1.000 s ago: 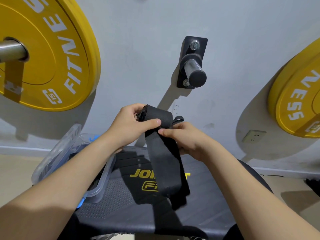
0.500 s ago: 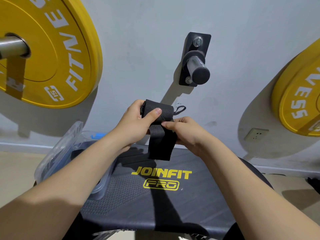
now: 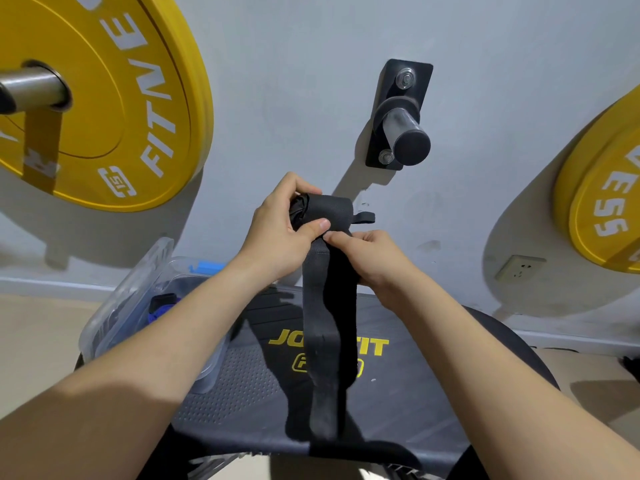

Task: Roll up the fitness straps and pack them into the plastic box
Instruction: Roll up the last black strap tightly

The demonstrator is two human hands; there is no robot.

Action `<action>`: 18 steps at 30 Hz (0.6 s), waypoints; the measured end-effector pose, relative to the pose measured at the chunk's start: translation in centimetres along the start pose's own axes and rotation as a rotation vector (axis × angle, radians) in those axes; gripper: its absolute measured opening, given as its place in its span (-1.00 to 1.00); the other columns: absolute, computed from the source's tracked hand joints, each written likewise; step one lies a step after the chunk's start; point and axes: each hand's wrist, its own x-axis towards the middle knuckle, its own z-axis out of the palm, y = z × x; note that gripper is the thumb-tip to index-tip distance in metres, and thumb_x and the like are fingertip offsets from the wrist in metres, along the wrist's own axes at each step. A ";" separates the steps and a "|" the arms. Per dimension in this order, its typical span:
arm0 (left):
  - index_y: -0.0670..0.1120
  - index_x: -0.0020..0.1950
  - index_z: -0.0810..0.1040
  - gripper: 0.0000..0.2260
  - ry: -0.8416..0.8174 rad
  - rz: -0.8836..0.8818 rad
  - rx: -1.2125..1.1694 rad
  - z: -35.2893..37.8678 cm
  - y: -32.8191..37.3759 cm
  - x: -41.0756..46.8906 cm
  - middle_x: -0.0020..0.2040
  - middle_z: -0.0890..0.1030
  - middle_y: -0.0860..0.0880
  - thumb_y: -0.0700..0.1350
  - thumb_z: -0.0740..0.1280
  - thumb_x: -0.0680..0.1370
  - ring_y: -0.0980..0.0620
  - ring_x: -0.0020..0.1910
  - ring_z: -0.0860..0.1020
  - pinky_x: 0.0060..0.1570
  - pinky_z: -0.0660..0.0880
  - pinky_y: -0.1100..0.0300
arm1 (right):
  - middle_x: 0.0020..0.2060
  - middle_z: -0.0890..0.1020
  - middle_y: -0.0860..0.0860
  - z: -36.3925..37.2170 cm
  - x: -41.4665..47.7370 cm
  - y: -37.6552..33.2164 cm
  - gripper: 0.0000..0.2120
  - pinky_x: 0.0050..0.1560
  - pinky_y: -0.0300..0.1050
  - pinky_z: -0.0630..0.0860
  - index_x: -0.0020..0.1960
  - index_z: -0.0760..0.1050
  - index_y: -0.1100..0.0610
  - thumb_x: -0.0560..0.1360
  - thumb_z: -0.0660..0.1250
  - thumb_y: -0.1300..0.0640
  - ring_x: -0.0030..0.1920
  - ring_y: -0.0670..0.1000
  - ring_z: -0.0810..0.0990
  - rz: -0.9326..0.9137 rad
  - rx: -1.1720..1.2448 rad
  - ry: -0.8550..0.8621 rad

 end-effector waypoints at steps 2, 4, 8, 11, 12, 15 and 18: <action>-0.05 0.14 0.57 -0.69 -0.010 0.011 -0.024 -0.4 0.2 0.1 0.07 0.68 0.00 -0.25 0.59 0.50 -0.04 0.07 0.67 0.09 0.65 -0.12 | -0.34 0.65 -0.04 -0.1 -0.2 -0.1 -0.62 -0.09 -0.08 0.57 -0.36 0.62 0.03 0.61 0.46 -0.02 -0.29 -0.01 0.63 0.023 0.055 -0.029; -0.07 0.09 0.57 -0.67 -0.018 0.015 -0.028 -0.8 0.1 0.1 0.09 0.68 0.00 -0.26 0.63 0.46 0.11 0.08 0.65 0.09 0.65 0.01 | -0.23 0.76 -0.03 -0.1 -0.4 -0.1 -0.77 0.01 0.00 0.64 -0.20 0.73 0.02 0.62 0.47 0.02 -0.19 -0.01 0.72 0.017 0.102 -0.044; -0.10 0.06 0.55 -0.67 -0.010 0.010 -0.047 -1.0 -0.2 -0.2 0.05 0.69 -0.01 -0.31 0.61 0.44 0.08 -0.01 0.65 0.00 0.63 0.11 | 0.04 0.78 0.10 0.2 -0.7 -0.2 -0.81 0.17 0.08 0.62 0.11 0.71 0.14 0.59 0.50 0.04 0.05 0.12 0.72 0.020 0.186 -0.015; -0.10 0.03 0.58 -0.80 0.026 -0.002 -0.140 -0.6 0.1 -0.2 -0.03 0.71 -0.01 -0.20 0.54 0.49 0.07 -0.09 0.64 -0.03 0.61 0.03 | 0.05 0.79 0.12 0.5 -1.0 -0.3 -0.74 0.04 0.03 0.62 0.19 0.70 0.20 0.64 0.45 0.03 -0.04 0.10 0.73 0.009 0.256 -0.058; -0.11 0.01 0.59 -0.85 0.044 -0.016 -0.195 -0.5 0.2 -0.1 -0.05 0.71 -0.01 -0.14 0.52 0.52 0.07 -0.09 0.63 0.00 0.61 -0.03 | 0.00 0.79 0.10 0.5 -1.0 -0.3 -0.77 0.00 0.00 0.61 0.15 0.72 0.19 0.65 0.45 0.04 -0.08 0.07 0.74 -0.010 0.248 -0.062; -0.08 0.02 0.62 -0.89 0.031 -0.066 -0.278 -0.7 0.2 0.0 0.00 0.70 -0.09 -0.11 0.52 0.60 0.00 0.00 0.65 0.18 0.62 -0.24 | -0.04 0.80 0.14 0.6 -0.8 0.2 -0.81 0.02 0.03 0.67 0.09 0.72 0.23 0.64 0.47 0.10 -0.08 0.10 0.76 -0.039 0.223 -0.026; -0.08 0.13 0.65 -0.72 -0.009 -0.226 -0.448 -0.8 0.2 0.0 0.10 0.72 -0.20 -0.14 0.56 0.45 -0.06 0.01 0.70 0.24 0.64 -0.21 | 0.01 0.78 0.24 0.5 -0.7 0.1 -0.79 0.08 0.08 0.67 0.08 0.68 0.34 0.57 0.54 0.19 -0.03 0.19 0.76 -0.076 0.272 -0.024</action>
